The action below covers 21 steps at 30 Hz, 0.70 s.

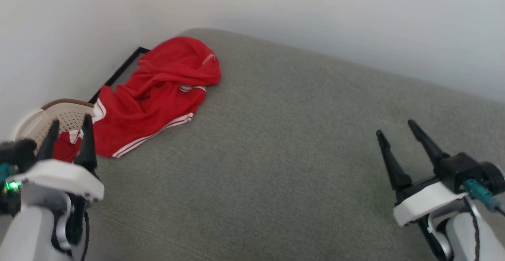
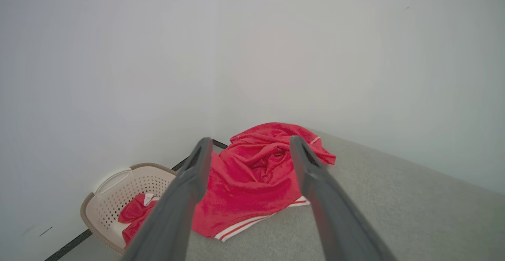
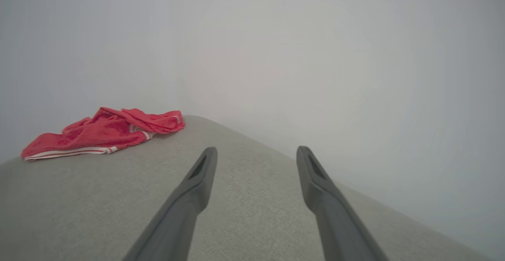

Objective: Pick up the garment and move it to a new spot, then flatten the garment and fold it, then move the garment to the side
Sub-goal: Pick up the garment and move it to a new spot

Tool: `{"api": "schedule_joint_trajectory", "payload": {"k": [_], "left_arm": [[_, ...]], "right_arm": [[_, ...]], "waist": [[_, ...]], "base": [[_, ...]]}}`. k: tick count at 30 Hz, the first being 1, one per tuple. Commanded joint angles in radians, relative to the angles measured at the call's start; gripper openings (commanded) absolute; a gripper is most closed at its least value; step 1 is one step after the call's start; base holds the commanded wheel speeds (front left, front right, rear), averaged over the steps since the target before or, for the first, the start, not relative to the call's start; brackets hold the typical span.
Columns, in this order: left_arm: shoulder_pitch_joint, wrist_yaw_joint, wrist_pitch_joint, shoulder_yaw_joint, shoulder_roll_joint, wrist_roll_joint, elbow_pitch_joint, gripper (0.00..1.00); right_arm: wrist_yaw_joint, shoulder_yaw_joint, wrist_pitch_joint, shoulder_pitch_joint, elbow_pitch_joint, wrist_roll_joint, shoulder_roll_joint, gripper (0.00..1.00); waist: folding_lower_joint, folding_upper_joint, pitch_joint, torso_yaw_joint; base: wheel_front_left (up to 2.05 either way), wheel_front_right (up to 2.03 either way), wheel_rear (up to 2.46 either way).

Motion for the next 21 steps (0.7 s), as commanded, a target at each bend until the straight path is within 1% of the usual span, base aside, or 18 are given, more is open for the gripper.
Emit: {"api": "schedule_joint_trajectory", "payload": {"k": [1,7,13,17,21], "left_arm": [[-0.03,-0.007,-0.009,0.001,-0.003,-0.007,0.016,1.0],[-0.188,-0.049,-0.027,-0.002,-0.003,-0.026,0.171,1.0],[-0.365,-0.093,-0.011,-0.008,0.002,-0.041,0.356,1.0],[-0.48,-0.111,0.018,-0.016,0.014,-0.049,0.491,1.0],[-0.586,-0.118,0.085,-0.03,0.027,-0.052,0.622,1.0]], "right_arm": [[0.0,-0.001,0.003,-0.011,-0.01,-0.001,-0.012,1.0],[0.0,-0.012,0.04,-0.043,-0.073,-0.004,-0.052,1.0],[0.0,-0.02,0.079,-0.074,-0.146,-0.011,-0.092,1.0],[0.0,-0.017,0.099,-0.096,-0.187,-0.015,-0.109,1.0],[0.0,-0.017,0.113,-0.114,-0.219,-0.014,-0.124,1.0]], "waist": [[0.0,0.0,0.039,-0.03],[0.0,0.0,0.14,-0.08],[0.0,0.0,0.258,-0.121],[0.0,0.0,0.328,-0.146],[0.0,0.0,0.382,-0.169]], "base": [[0.0,0.0,0.0],[0.0,0.0,0.0],[0.0,0.0,0.0],[0.0,0.0,0.0],[0.0,0.0,0.0]]}}
